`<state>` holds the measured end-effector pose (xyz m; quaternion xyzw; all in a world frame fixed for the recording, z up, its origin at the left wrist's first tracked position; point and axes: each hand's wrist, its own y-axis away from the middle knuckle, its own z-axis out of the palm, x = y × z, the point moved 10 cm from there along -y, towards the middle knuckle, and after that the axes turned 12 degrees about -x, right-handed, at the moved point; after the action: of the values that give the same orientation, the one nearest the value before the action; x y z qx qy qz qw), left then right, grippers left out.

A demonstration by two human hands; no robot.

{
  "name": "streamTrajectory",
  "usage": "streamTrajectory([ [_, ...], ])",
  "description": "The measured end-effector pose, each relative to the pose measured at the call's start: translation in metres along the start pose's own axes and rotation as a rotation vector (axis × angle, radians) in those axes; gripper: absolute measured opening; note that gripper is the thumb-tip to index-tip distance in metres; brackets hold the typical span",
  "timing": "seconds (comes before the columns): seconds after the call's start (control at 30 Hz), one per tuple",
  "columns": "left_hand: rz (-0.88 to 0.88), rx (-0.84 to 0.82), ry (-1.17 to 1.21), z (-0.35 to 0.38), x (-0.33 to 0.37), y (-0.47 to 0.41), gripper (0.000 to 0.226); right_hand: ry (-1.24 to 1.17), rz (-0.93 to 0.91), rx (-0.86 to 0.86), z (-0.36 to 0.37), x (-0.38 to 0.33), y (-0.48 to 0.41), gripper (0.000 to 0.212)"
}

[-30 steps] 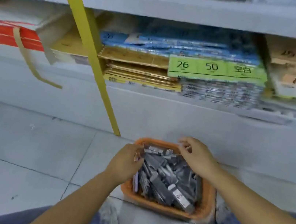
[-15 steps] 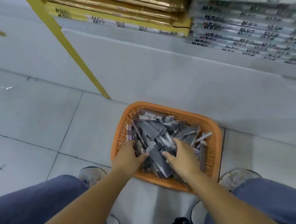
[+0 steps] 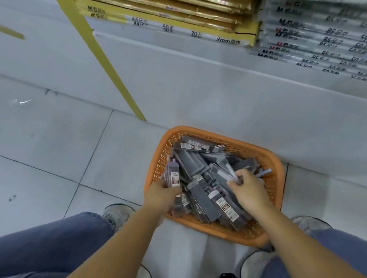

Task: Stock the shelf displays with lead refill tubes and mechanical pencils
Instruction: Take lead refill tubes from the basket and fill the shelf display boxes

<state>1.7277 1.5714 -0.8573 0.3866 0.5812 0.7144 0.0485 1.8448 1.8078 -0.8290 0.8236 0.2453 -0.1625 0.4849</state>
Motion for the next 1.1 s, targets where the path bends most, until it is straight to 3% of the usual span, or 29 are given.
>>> streamTrajectory([
  [0.17,0.111,-0.180,0.144,0.017,0.017,0.031,0.021,-0.273,-0.064,0.036,-0.018,-0.002,0.038,0.010],
  [0.33,0.303,-0.318,0.221,0.042,0.060,0.076,0.026,-0.598,-0.267,0.061,-0.025,-0.054,0.086,0.021],
  [0.5,0.445,-0.517,0.388,0.070,0.116,0.139,0.024,-0.710,-0.465,0.131,-0.041,-0.112,0.137,0.018],
  [0.57,0.511,-0.584,0.403,0.076,0.138,0.168,0.007,-0.709,-0.522,0.153,-0.052,-0.131,0.157,0.017],
  [0.77,0.614,-0.613,0.254,0.076,0.193,0.232,0.046,-0.525,-0.660,0.132,-0.101,-0.196,0.218,0.022],
  [0.87,0.677,-0.616,0.172,0.074,0.223,0.262,0.049,-0.435,-0.724,0.112,-0.130,-0.225,0.245,0.023],
  [1.0,0.762,-0.677,0.054,0.080,0.263,0.299,0.032,-0.336,-0.820,0.142,-0.166,-0.263,0.275,0.035],
  [1.1,0.823,-0.681,0.056,0.079,0.295,0.317,0.046,-0.213,-0.889,0.267,-0.192,-0.288,0.292,0.039],
])
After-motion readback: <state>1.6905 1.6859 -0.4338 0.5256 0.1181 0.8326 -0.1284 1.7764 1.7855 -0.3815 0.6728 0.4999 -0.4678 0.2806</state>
